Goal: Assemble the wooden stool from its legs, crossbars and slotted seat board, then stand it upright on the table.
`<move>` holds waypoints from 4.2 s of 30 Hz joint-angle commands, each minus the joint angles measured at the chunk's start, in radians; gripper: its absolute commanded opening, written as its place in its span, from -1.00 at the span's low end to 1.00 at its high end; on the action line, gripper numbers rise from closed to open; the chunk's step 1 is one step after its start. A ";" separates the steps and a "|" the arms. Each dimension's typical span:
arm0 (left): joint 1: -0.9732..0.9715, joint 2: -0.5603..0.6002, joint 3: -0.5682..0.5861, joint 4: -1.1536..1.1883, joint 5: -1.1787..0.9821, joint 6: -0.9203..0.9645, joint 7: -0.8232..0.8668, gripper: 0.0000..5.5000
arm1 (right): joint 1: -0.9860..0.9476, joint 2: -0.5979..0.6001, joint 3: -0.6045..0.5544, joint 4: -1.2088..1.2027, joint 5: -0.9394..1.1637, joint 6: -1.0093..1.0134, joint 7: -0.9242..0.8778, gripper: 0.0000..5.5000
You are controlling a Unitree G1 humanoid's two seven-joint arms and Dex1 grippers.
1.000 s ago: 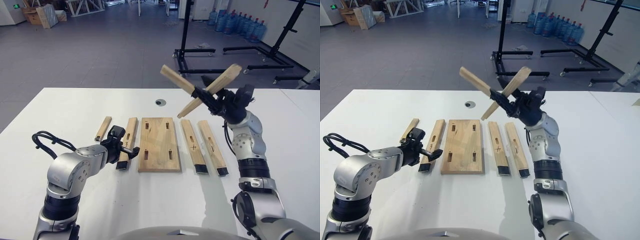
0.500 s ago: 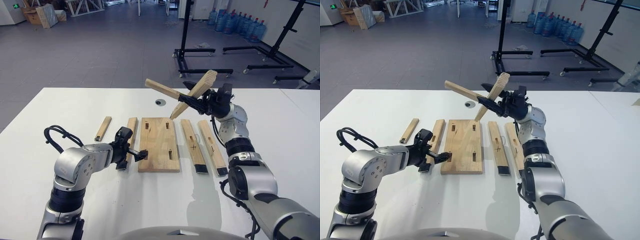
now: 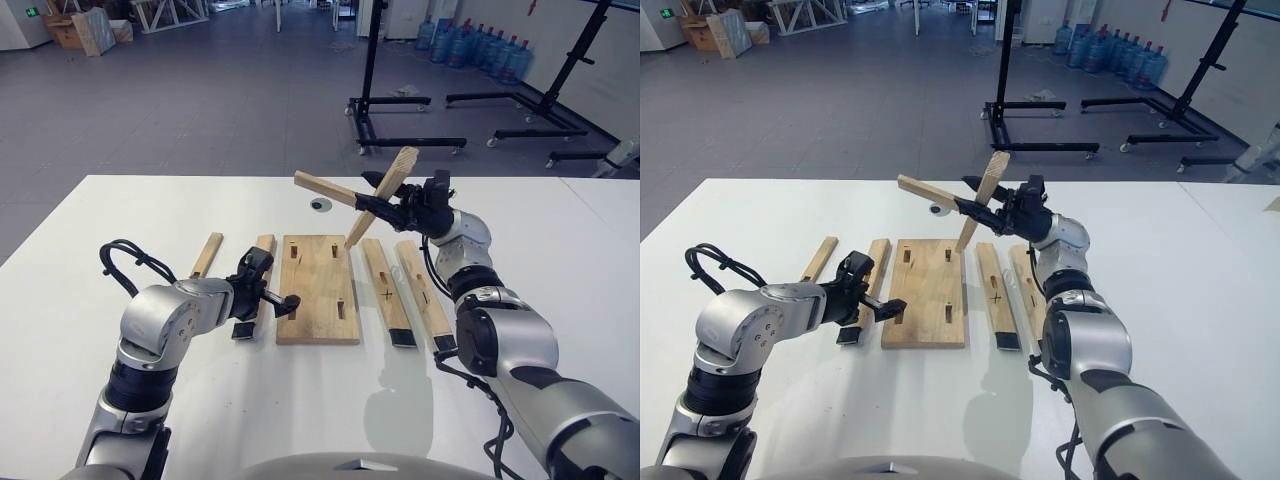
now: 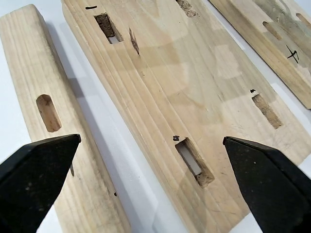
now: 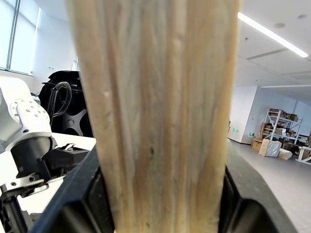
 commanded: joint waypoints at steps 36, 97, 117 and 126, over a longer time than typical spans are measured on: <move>-0.183 0.282 -0.695 0.196 0.592 -0.804 -0.514 0.96 | 0.063 0.069 0.000 -0.451 0.116 0.223 -0.075 -0.23; -0.151 0.172 0.112 0.320 0.040 -0.479 -0.578 0.96 | 0.074 0.001 -0.071 -0.048 0.036 0.172 0.033 -0.23; -0.124 0.185 0.079 0.314 0.022 -0.510 -0.559 0.96 | 0.108 0.010 -0.021 -0.040 -0.020 0.137 0.036 -0.23; -0.126 0.178 0.070 0.311 0.014 -0.515 -0.555 0.96 | 0.080 -0.013 -0.034 -0.073 0.013 0.156 0.036 -0.23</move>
